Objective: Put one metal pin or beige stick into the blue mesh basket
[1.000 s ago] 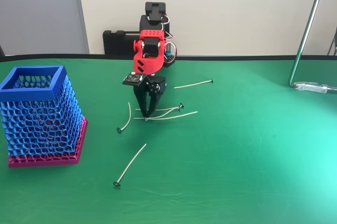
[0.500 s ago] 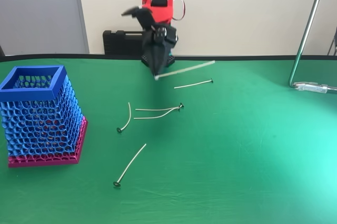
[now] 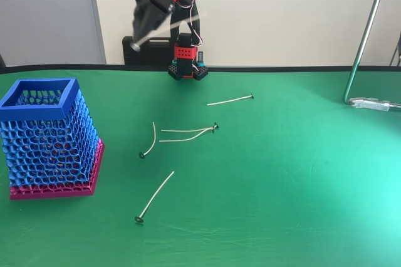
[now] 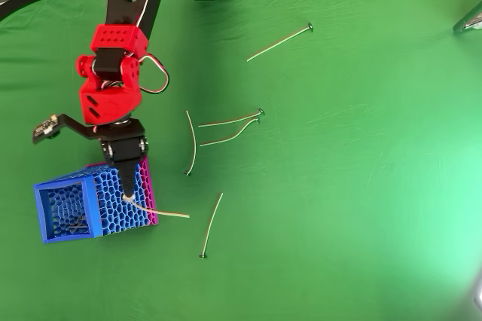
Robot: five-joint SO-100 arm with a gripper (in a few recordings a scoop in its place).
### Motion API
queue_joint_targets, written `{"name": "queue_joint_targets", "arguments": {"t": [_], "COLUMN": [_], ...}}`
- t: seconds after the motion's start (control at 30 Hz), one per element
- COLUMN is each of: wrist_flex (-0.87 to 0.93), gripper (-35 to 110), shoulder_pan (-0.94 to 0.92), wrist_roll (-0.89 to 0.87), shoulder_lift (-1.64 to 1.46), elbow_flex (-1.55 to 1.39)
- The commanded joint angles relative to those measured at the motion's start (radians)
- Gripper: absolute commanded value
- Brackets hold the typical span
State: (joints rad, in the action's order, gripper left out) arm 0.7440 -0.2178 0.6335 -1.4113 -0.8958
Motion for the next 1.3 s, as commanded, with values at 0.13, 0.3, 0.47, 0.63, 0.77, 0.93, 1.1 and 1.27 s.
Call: {"name": "queue_joint_targets", "arguments": {"t": [0.13,0.3,0.47,0.63,0.77,0.93,1.1,1.27], "wrist_flex": [-0.089,-0.117,-0.127,-0.13,-0.144,-0.137,-0.106,-0.072], "gripper": [0,0,0,0,0,0,0,0], "shoulder_pan": [-0.112,-0.173,-0.238,-0.295,-0.327,-0.342,-0.328,-0.307], "wrist_roll": [-0.029,-0.014,-0.006,0.002,0.014,0.035,0.055,0.06], "shoulder_lift": [0.083,0.17,0.27,0.353,0.414,0.499,0.563,0.624], "elbow_flex": [0.186,0.245,0.33,0.419,0.472,0.557,0.63,0.716]}}
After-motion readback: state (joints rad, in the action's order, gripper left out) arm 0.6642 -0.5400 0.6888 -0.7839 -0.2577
